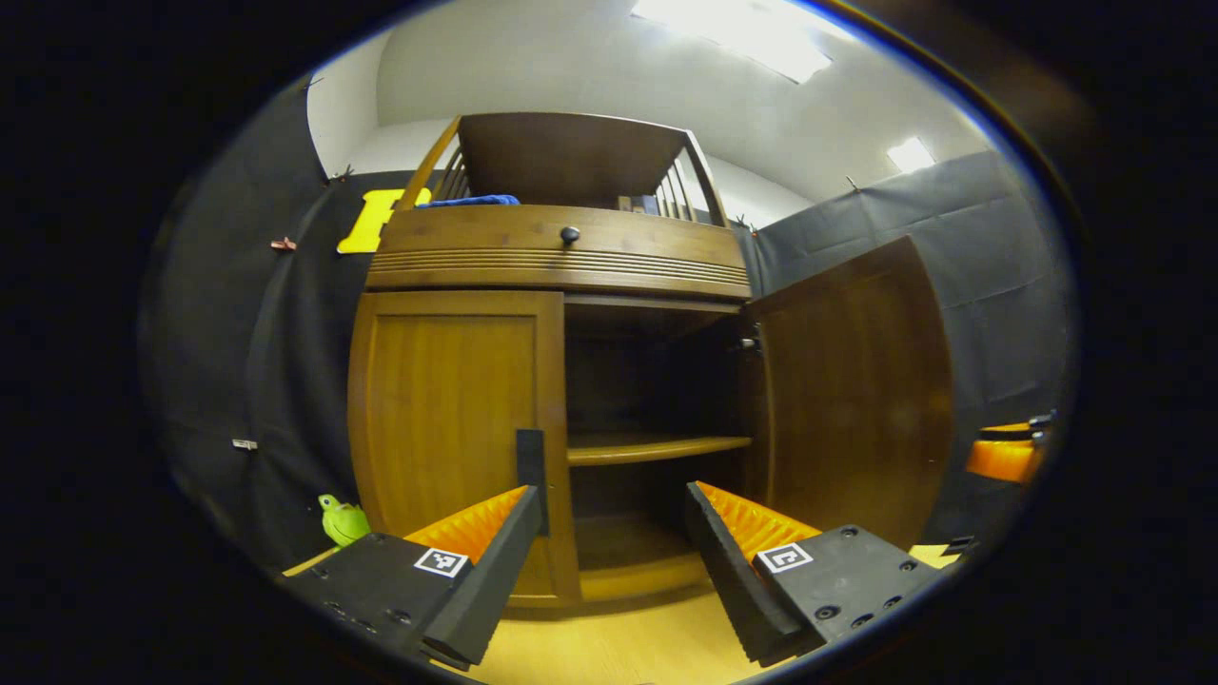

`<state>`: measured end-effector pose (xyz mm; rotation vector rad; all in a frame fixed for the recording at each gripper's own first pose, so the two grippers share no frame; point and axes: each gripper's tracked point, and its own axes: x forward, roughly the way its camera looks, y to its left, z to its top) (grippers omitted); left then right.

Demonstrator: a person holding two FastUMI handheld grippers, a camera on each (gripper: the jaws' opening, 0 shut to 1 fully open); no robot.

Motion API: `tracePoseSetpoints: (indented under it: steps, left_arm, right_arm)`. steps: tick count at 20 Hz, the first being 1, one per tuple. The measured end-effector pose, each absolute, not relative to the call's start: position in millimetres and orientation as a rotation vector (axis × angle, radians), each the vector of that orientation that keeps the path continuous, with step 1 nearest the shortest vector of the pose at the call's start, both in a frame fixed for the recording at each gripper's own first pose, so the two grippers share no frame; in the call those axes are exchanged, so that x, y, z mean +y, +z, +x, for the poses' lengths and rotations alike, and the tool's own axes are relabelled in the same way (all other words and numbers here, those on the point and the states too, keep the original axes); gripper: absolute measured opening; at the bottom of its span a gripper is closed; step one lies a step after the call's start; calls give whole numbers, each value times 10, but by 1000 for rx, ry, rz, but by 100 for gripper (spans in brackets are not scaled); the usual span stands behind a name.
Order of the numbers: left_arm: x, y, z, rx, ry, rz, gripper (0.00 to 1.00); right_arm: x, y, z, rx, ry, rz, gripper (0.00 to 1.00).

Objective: Open the right door of the double-door shoe cabinet with the right hand, and open the left door with the left hand.

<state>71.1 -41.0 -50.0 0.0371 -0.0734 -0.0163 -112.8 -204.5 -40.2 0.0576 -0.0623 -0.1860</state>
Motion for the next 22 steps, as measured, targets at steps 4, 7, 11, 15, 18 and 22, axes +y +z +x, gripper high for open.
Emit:
tracePoseSetpoints:
  steps: [4,7,11,15,18,22]
  left_arm:
    - [-130,-647,1272,-79,22,36,93]
    - [91,-827,1694,-68,78,61,89]
    - [286,-1117,2110,-19,127,67,83]
    - [368,-1204,2306,-22,154,51,79]
    - [270,-1217,2310,-25,123,0,55]
    - [298,-1234,2315,-5,117,1,34]
  right_arm:
    - [-2102,-403,-1066,-102,-181,-6,98]
    - [-2142,-517,-984,-75,-194,-91,98]
    - [-2018,-568,-885,-71,-155,-114,97]
    - [-1994,-521,-859,-96,-147,-124,95]
    - [-2025,-489,-856,-109,-161,-142,97]
    - [-2038,-479,-883,-110,-176,-141,95]
